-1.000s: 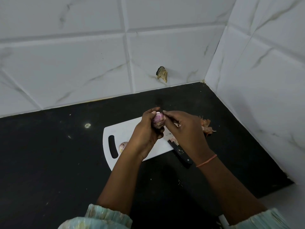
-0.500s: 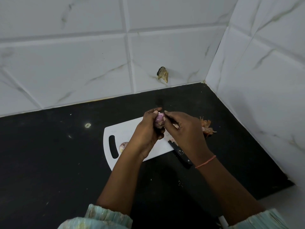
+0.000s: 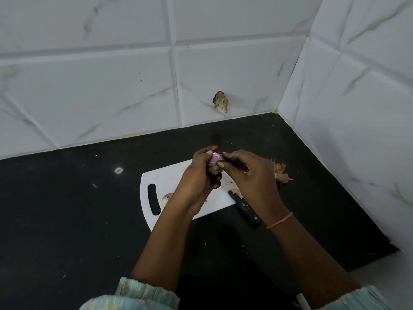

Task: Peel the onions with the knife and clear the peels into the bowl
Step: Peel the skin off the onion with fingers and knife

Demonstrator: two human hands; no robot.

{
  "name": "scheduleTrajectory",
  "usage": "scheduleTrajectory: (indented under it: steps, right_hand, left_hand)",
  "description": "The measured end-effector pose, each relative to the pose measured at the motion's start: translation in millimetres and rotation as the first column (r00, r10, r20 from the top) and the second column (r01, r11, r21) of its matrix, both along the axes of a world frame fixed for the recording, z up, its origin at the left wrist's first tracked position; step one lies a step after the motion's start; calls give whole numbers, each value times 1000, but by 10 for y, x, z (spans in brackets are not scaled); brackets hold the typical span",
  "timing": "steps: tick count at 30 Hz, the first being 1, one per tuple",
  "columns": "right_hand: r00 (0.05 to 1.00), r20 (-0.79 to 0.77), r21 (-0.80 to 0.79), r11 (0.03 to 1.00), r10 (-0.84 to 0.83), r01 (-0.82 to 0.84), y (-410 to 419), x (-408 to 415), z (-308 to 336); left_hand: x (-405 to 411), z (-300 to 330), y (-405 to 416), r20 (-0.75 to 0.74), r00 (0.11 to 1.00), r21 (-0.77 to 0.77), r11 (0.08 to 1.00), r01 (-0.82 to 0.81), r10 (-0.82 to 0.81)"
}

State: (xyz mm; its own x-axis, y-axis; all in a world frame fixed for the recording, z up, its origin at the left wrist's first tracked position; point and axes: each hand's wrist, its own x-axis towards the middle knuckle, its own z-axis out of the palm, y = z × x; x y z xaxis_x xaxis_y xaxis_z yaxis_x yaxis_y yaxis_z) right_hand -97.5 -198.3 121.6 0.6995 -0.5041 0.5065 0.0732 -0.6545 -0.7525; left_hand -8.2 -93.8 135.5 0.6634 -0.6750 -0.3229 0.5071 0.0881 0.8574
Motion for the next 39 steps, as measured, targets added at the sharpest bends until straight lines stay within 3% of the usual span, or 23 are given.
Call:
scheduleTrajectory:
  steps: [3,10,19,25,28,32,36,37,39]
  right_hand:
    - [999,25,-28,999,-20,20,9,-2,-4]
    - [998,2,-291,955,-57,56,41,10,-12]
    - [992,-107,-349,937,-61,19,13,30,0]
    - [994,-100,-99,994,-46,36,16,48,12]
    - [987,-157,135,990,-22,43,18,60,44]
    - [976,-206,490,871,69,41,44,69,104]
    - [990,-133,748,660,48,68,56,83,109]
    - [994,-104,776,628,34,60,51,73,111]
    - [993,-110,662,748,40,43,47,37,113]
  left_hand:
    - [5,-1,2,-4,1000,-11,1000,-10,10]
    - [5,-11,15,25,1000,17,1000,-4,3]
    - [6,-51,20,69,998,48,999,9,-12]
    - [-2,-50,26,19,1000,0,1000,6,-6]
    - [-11,-45,16,-43,999,-39,999,5,-7]
    - [-9,-58,18,-137,990,-84,996,18,-30]
    - [-15,-100,-20,-205,979,-106,994,-4,-17]
    - [-17,-108,-25,-222,975,-115,993,-19,-7]
    - [-7,-119,-38,-215,977,-121,992,-34,7]
